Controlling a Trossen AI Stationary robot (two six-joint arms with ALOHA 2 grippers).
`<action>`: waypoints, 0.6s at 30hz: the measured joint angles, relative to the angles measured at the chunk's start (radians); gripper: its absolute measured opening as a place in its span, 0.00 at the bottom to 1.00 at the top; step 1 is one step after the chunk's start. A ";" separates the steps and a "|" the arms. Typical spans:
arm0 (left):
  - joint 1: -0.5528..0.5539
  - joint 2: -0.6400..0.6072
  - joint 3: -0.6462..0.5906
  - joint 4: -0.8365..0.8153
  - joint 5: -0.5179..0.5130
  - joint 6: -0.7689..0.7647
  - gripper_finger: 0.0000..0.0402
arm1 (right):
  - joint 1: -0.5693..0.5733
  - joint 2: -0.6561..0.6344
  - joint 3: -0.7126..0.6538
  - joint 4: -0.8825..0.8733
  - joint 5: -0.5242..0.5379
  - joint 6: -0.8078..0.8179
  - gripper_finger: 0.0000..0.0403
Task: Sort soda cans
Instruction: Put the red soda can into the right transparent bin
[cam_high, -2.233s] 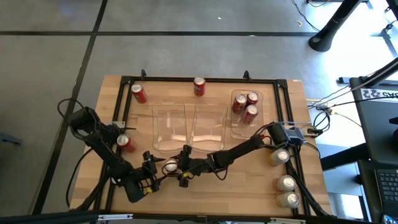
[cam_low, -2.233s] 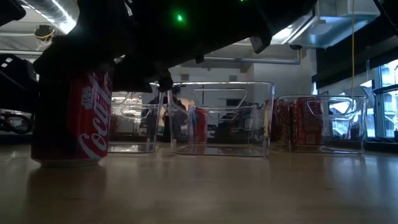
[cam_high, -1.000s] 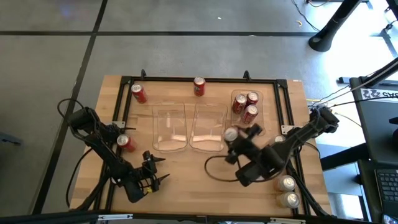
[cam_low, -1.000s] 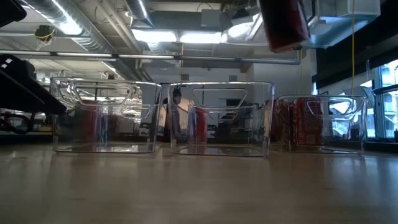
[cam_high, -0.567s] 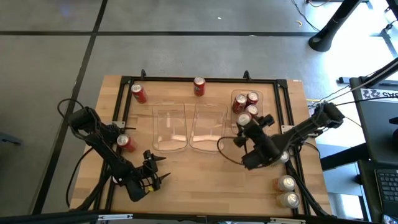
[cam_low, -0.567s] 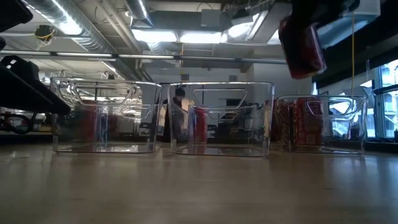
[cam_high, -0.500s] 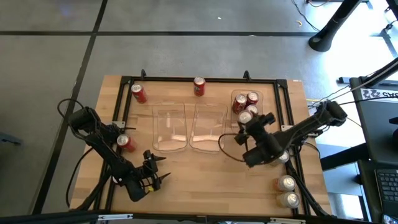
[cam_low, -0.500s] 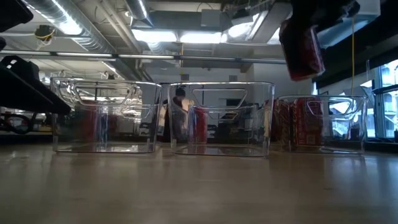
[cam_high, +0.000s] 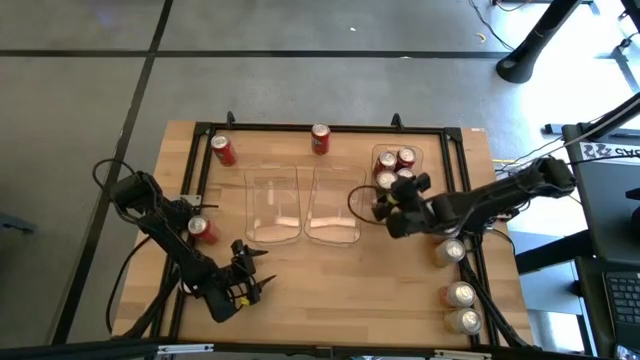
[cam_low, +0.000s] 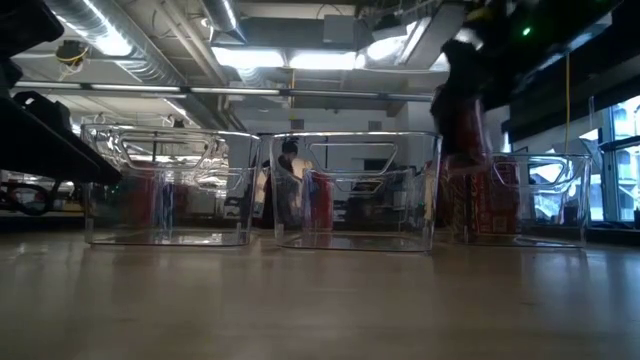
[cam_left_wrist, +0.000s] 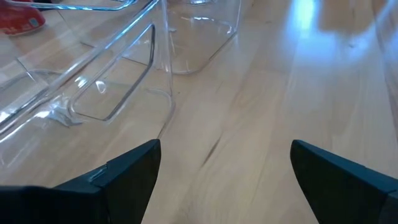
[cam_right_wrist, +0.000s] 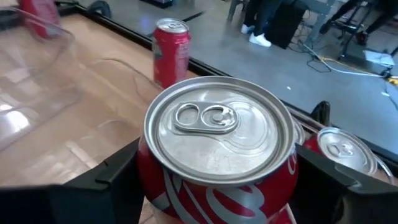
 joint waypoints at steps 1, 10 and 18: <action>0.000 0.000 0.000 0.000 0.000 0.000 0.86 | -0.020 0.000 -0.008 0.022 -0.008 -0.024 0.72; -0.001 0.000 0.000 0.000 0.000 -0.003 0.86 | -0.119 0.002 -0.132 0.259 -0.073 -0.110 0.72; 0.000 0.000 0.000 -0.001 0.000 0.001 0.86 | -0.121 0.002 -0.262 0.454 -0.056 -0.114 0.77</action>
